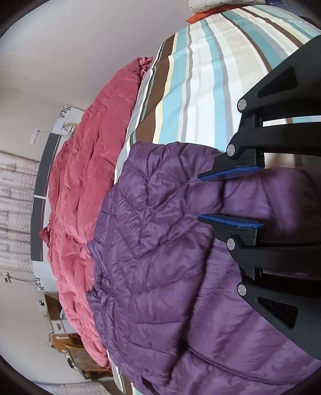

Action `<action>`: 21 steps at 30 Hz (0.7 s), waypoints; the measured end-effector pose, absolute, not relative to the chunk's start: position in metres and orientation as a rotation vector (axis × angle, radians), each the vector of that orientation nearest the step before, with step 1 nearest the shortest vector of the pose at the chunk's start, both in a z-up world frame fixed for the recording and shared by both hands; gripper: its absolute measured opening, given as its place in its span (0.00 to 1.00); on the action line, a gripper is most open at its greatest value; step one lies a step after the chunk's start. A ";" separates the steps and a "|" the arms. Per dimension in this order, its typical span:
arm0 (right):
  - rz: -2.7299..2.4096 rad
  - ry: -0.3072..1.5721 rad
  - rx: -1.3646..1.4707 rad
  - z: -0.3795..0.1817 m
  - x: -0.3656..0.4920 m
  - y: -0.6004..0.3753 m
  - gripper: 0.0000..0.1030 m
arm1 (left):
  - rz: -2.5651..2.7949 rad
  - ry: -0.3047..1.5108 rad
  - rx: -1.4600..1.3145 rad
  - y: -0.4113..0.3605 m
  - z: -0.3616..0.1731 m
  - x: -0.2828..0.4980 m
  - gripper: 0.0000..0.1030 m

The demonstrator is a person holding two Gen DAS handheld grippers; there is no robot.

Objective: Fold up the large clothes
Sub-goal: 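Move the left gripper to the other sleeve cuff and close on it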

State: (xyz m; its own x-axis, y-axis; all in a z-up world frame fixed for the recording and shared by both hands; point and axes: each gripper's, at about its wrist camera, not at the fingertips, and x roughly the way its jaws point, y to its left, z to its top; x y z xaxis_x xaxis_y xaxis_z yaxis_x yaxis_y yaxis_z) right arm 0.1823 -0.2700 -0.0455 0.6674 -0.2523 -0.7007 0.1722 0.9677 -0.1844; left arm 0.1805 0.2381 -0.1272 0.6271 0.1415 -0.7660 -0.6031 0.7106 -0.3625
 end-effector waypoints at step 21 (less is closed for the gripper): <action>-0.255 0.824 -0.101 -0.063 0.179 -0.269 0.27 | 0.602 0.602 -0.933 0.300 -0.155 0.170 0.54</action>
